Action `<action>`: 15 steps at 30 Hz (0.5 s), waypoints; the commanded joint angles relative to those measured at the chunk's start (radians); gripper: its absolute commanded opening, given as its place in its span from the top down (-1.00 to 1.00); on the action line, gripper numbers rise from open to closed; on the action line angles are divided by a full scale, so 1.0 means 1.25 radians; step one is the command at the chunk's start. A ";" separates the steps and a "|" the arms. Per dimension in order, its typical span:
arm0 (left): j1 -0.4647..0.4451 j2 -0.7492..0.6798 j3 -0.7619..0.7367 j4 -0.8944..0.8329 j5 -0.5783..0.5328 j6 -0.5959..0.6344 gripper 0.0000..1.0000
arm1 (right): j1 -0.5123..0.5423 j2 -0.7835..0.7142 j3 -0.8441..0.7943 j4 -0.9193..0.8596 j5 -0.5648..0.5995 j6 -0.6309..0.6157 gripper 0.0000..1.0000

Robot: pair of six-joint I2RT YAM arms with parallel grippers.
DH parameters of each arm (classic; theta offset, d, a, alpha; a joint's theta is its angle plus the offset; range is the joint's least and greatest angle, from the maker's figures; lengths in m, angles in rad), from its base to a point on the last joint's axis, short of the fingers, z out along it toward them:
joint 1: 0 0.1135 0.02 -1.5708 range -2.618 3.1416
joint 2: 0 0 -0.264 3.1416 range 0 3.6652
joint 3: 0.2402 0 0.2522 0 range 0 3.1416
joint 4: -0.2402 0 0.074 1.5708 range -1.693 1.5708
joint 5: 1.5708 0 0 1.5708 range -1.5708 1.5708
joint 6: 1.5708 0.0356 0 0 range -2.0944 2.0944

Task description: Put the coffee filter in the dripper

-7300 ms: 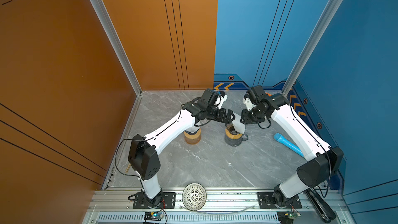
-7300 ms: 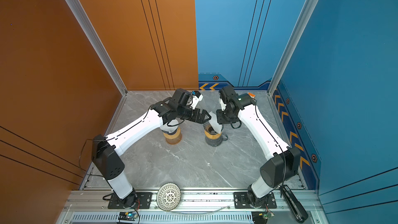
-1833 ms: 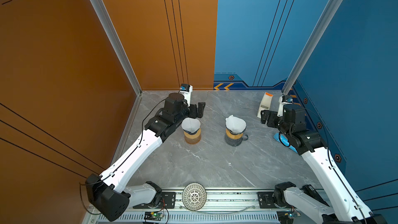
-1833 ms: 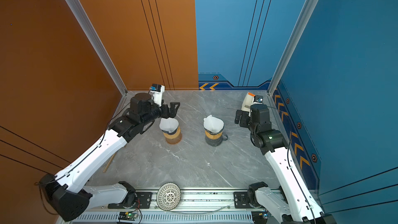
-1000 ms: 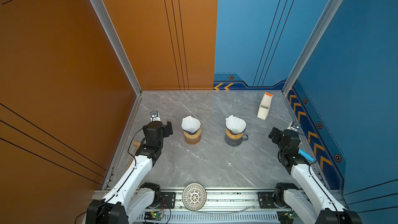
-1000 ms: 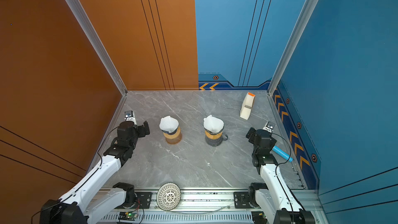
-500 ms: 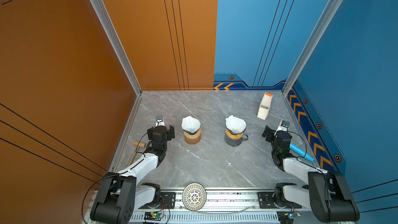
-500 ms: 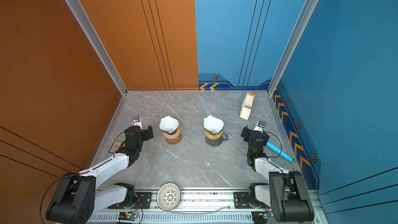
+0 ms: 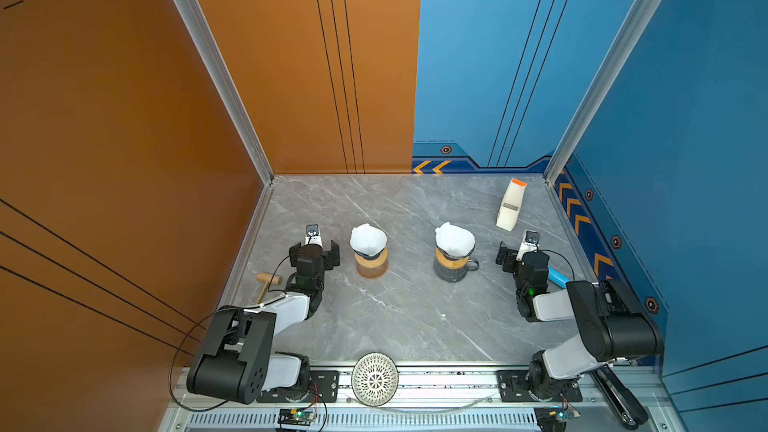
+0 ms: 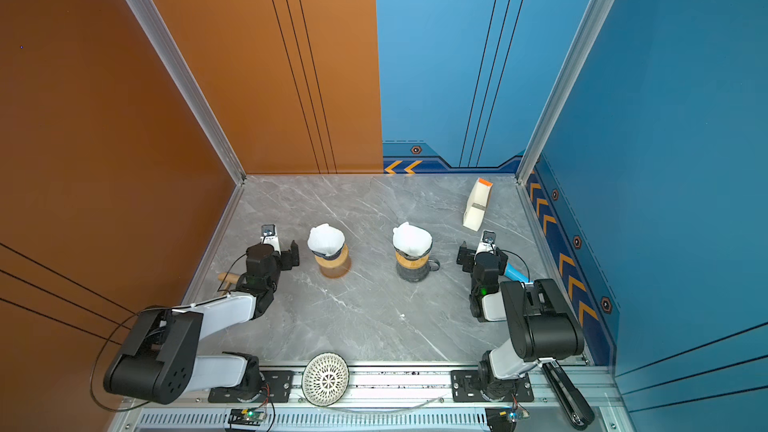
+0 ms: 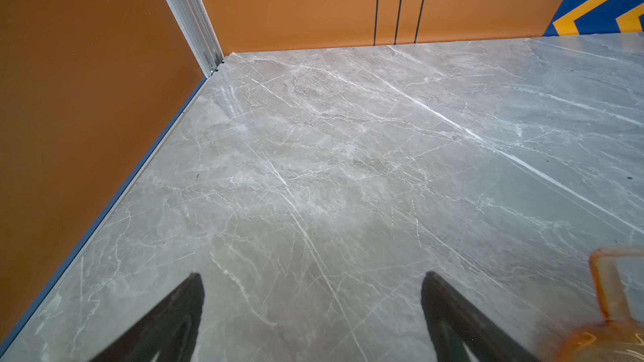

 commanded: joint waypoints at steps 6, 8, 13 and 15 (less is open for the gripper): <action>0.026 0.032 0.020 0.048 0.097 0.061 -0.96 | 0.006 -0.003 0.068 -0.073 0.027 -0.006 -1.00; 0.038 0.051 0.014 0.079 0.102 0.060 -0.96 | 0.006 -0.003 0.069 -0.073 0.028 -0.006 -1.00; 0.067 0.144 -0.006 0.215 0.116 0.041 -0.96 | 0.007 -0.003 0.068 -0.073 0.029 -0.007 -1.00; 0.067 0.167 -0.009 0.234 0.123 0.042 -0.96 | 0.007 -0.003 0.068 -0.072 0.029 -0.007 -1.00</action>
